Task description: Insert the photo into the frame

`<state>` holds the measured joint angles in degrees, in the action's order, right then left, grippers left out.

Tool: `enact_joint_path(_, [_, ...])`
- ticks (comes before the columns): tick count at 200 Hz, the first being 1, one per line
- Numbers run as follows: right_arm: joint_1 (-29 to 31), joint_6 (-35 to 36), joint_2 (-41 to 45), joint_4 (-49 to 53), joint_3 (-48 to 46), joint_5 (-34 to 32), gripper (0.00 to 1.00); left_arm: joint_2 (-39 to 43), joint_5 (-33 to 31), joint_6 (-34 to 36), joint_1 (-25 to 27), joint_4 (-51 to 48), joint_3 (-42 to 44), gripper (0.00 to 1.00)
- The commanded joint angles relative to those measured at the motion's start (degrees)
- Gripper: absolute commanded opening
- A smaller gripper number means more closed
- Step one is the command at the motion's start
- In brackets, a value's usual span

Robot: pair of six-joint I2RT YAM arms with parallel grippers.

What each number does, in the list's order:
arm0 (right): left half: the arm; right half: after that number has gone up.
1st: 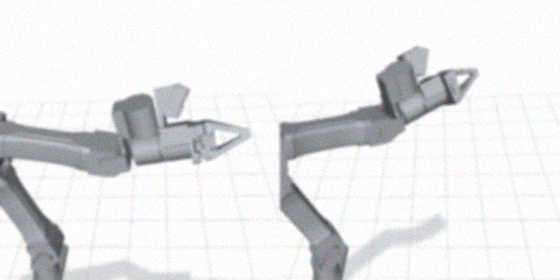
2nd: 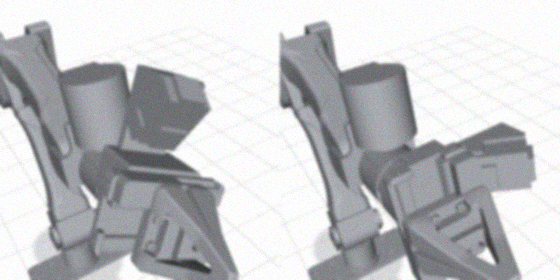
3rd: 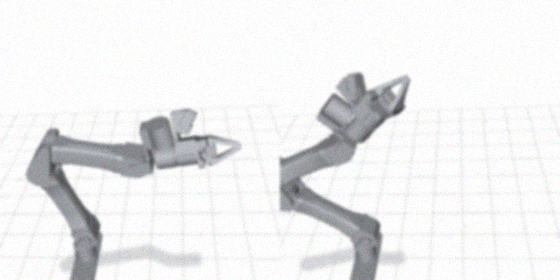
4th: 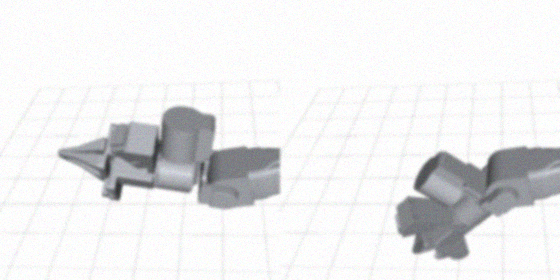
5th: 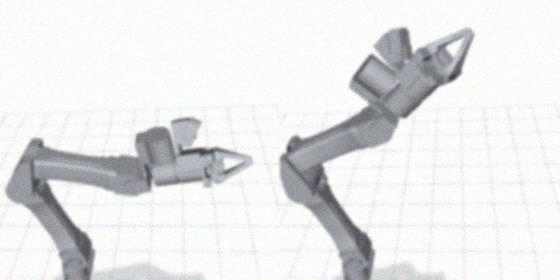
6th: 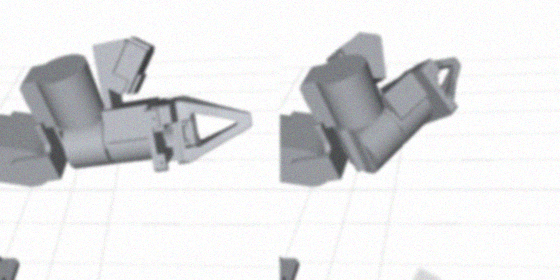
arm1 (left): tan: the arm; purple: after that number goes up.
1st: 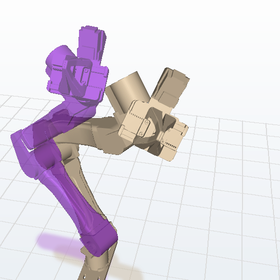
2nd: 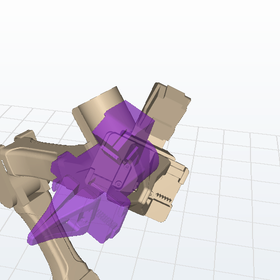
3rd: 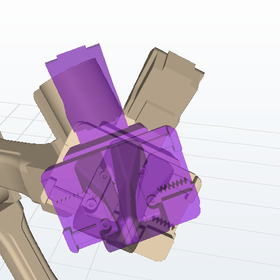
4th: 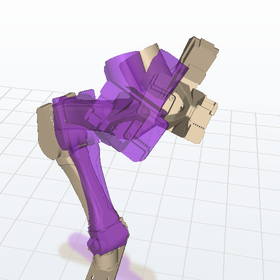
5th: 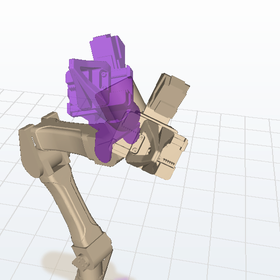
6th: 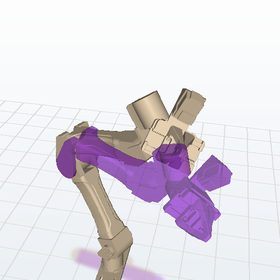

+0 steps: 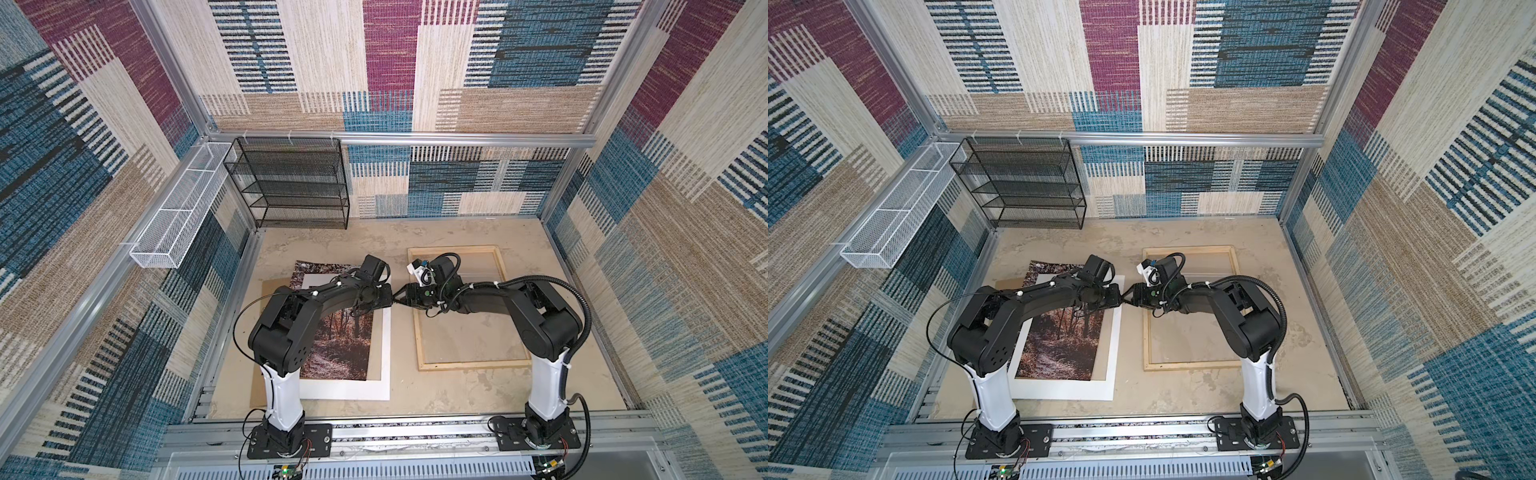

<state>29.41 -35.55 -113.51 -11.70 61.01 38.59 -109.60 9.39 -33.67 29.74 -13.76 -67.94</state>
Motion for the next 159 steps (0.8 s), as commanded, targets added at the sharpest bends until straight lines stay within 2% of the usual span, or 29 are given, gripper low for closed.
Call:
enact_joint_path(1, [-0.1, -0.7, -0.5, -1.0, 0.7, 0.4, 0.54, 0.3, 1.9, -0.4, 0.0, 0.3, 0.3, 0.35])
enact_joint_path(40, [-0.1, -2.8, -0.2, 1.4, 1.0, -2.0, 0.54, 1.0, 0.6, 0.3, -0.1, 0.1, 0.8, 0.34])
enact_joint_path(98, [1.2, -4.5, -1.5, 5.7, 3.7, -5.3, 0.54, 0.8, 2.3, 0.3, -0.3, 1.5, 1.6, 0.31])
enact_joint_path(108, [1.3, -4.8, -1.6, 5.7, 3.9, -5.7, 0.54, 1.5, 0.7, 0.7, -0.3, 0.1, 1.5, 0.31])
enact_joint_path(130, [1.4, -5.1, -1.6, 5.6, 3.9, -6.9, 0.54, 5.0, -5.7, 2.3, -0.8, -4.1, 1.8, 0.43])
enact_joint_path(159, [1.7, -4.1, -1.7, 6.7, 4.5, -7.7, 0.54, 9.4, -12.9, 4.9, -3.7, -10.6, 1.7, 0.49])
